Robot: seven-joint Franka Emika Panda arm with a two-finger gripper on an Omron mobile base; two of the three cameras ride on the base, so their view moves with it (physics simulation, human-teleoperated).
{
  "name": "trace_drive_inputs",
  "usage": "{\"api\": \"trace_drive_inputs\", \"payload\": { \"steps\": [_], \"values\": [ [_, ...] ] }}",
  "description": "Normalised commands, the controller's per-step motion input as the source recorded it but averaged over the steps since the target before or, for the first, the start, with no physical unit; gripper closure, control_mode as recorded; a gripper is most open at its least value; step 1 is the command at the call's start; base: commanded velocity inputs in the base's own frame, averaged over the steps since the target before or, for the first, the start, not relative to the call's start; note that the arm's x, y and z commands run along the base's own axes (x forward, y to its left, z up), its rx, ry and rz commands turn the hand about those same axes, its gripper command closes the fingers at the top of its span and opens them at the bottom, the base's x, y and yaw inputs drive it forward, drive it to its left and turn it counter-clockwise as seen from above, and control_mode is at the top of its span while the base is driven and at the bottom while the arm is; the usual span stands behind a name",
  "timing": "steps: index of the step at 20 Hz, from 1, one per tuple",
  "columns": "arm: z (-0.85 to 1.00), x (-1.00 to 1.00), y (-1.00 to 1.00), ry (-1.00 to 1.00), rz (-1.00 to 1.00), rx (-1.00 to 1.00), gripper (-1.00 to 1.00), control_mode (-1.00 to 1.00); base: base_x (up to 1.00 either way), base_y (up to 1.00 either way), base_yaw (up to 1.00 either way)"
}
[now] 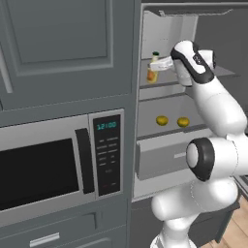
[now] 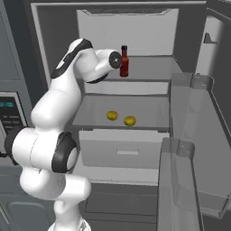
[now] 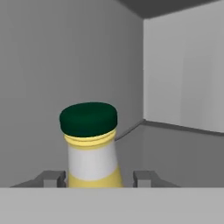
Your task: Place the condiment bottle and mustard from the counter to the top shelf of the fridge. If the existing items in the fridge are on the top shelf, move them to other shelves.
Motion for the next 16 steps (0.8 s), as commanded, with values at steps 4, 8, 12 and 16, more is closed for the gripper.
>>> {"api": "trace_drive_inputs", "payload": {
  "steps": [4,8,12,16],
  "values": [
    [-0.02,0.60,0.00,-0.08,-0.01,0.00,1.00,-1.00,0.00,0.00,0.00],
    [-0.10,0.39,0.00,-0.02,0.00,0.00,-1.00,-1.00,0.00,0.00,0.00],
    [-0.02,0.02,0.00,0.00,0.00,0.00,-1.00,-1.00,0.00,0.00,0.00],
    [0.03,-0.11,0.00,0.00,0.00,0.00,-1.00,-1.00,0.00,0.00,0.00]
  ]
}}
